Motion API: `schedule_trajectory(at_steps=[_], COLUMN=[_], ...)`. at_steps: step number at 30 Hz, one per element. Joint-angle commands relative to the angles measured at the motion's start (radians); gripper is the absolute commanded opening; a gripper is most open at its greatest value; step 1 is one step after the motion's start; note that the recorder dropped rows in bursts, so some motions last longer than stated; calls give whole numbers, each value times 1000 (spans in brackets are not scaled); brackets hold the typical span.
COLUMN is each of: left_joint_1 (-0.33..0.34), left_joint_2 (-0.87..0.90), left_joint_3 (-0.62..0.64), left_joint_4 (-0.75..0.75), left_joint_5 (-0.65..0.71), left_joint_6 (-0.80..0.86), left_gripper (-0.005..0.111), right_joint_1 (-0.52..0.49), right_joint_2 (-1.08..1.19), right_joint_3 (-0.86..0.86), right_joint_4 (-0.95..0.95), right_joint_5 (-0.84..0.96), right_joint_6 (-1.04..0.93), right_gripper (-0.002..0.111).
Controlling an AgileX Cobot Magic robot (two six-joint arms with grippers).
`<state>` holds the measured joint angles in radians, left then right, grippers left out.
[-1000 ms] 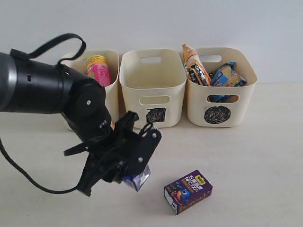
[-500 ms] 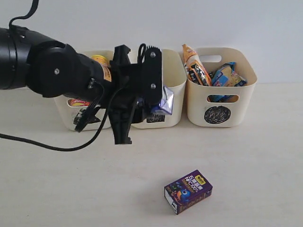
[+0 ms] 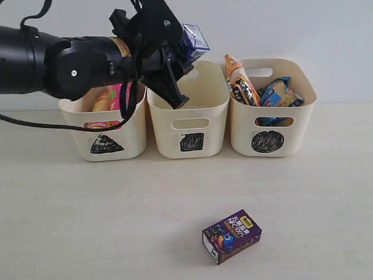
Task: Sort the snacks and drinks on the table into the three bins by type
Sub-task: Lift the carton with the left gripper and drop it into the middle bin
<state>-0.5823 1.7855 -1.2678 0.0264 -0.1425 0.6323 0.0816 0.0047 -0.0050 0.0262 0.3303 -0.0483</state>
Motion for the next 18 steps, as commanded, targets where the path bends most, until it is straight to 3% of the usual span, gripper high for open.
schedule_trajectory(at_steps=[1,8,18], left_joint_1=[14,37,39], left_joint_2=[90,211,279], left_joint_3=[-117,-251,-291], left_joint_4=[-18,-18,-18], left_joint_5=[-49,-53,-114], left_joint_6=[-85,-167,-171], left_gripper=[4,4,4], right_joint_1=[-2,-2,-2], right_joint_2=[-5,-5,-5], right_joint_3=[5,5,5], right_joint_4=[-5,-5,-5], right_joint_5=[-9,-9,-9], right_joint_6=[-3,-3,-5], right_gripper=[0,0,0])
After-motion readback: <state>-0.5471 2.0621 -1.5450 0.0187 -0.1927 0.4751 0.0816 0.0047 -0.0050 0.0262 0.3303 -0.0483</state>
